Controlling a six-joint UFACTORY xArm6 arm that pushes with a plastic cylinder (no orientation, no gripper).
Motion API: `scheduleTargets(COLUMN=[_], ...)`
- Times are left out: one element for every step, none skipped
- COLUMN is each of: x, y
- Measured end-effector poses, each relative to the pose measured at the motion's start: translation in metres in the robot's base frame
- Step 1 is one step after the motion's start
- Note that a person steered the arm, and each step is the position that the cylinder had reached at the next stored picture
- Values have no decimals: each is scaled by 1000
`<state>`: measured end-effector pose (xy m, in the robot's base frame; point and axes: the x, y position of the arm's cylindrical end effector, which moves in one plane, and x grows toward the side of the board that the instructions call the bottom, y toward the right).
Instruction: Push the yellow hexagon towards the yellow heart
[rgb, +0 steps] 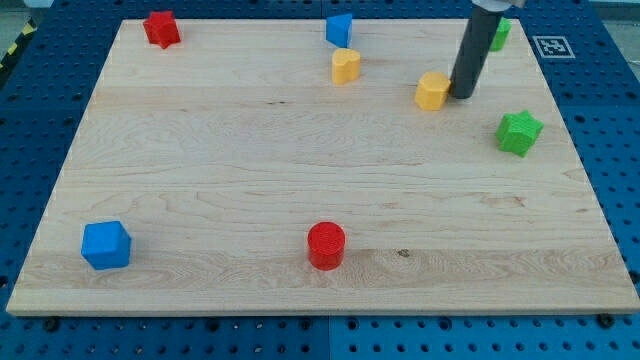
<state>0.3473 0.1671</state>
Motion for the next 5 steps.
scheduleTargets(x=[3,4,4,-14,-32], y=[-25,-53,-81,-81,-81])
